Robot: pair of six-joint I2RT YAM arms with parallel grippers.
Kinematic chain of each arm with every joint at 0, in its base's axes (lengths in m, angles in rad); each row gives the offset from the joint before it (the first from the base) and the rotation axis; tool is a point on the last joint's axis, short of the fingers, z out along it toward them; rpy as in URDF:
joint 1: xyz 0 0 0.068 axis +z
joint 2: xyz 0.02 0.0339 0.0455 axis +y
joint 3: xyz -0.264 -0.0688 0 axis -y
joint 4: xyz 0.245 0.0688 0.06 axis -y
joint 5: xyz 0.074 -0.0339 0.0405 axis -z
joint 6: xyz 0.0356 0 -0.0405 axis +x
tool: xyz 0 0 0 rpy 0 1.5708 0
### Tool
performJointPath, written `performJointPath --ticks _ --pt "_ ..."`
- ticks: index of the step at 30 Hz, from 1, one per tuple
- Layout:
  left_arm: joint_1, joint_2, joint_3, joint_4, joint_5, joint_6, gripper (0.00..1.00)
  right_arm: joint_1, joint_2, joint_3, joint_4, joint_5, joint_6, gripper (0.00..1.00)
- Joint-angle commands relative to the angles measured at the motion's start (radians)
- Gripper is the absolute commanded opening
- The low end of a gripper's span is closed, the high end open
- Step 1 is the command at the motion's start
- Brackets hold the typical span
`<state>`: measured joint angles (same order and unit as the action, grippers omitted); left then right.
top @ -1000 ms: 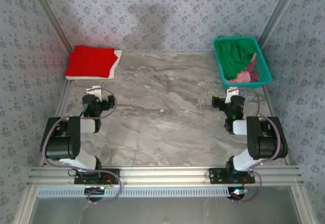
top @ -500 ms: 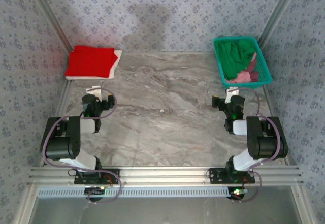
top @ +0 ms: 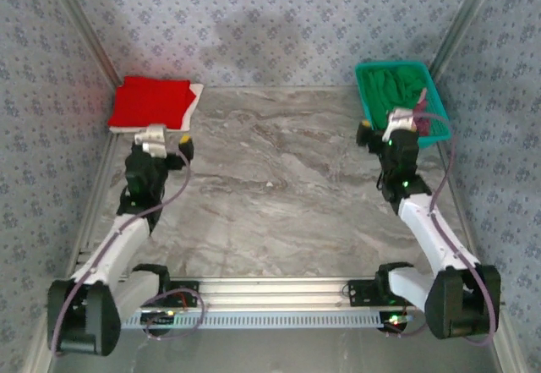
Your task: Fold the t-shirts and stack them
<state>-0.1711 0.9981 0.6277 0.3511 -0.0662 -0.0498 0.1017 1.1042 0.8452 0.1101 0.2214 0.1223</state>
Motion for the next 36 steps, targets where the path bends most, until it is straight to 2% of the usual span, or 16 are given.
performJointPath --ticks 1,4,7,10,16,26,30,32,34,35,36 --pt "-0.131 0.152 0.340 -0.297 0.064 0.033 0.94 -0.087 0.148 0.279 -0.413 -0.010 0.179 0.98" --pt "-0.268 0.391 0.606 -0.400 0.109 0.113 0.91 -0.151 0.364 0.569 -0.564 -0.051 0.189 0.96" --pt "-0.371 0.581 0.775 -0.425 0.182 0.171 0.92 -0.224 0.533 0.746 -0.626 -0.076 0.194 0.95" --pt "-0.420 0.715 0.886 -0.452 0.244 0.144 0.92 -0.299 0.703 0.922 -0.702 -0.158 0.216 0.92" --pt "-0.460 0.786 0.834 -0.333 0.315 0.055 0.93 -0.330 1.035 1.281 -0.885 -0.273 0.181 0.91" --pt "-0.468 0.753 0.647 -0.260 0.288 -0.012 0.94 -0.314 1.359 1.567 -0.774 -0.491 0.302 0.90" --pt "-0.467 0.739 0.615 -0.262 0.273 -0.012 0.93 -0.308 1.466 1.666 -0.716 -0.568 0.387 0.71" --pt "-0.466 0.730 0.612 -0.265 0.270 -0.006 0.93 -0.307 1.505 1.727 -0.716 -0.599 0.416 0.52" --pt "-0.466 0.722 0.612 -0.274 0.264 0.000 0.93 -0.304 1.509 1.768 -0.727 -0.590 0.428 0.21" --pt "-0.467 0.718 0.612 -0.274 0.264 0.002 0.93 -0.302 1.496 1.778 -0.732 -0.580 0.431 0.12" --pt "-0.467 0.716 0.613 -0.275 0.264 0.005 0.93 -0.300 1.474 1.778 -0.731 -0.573 0.437 0.08"
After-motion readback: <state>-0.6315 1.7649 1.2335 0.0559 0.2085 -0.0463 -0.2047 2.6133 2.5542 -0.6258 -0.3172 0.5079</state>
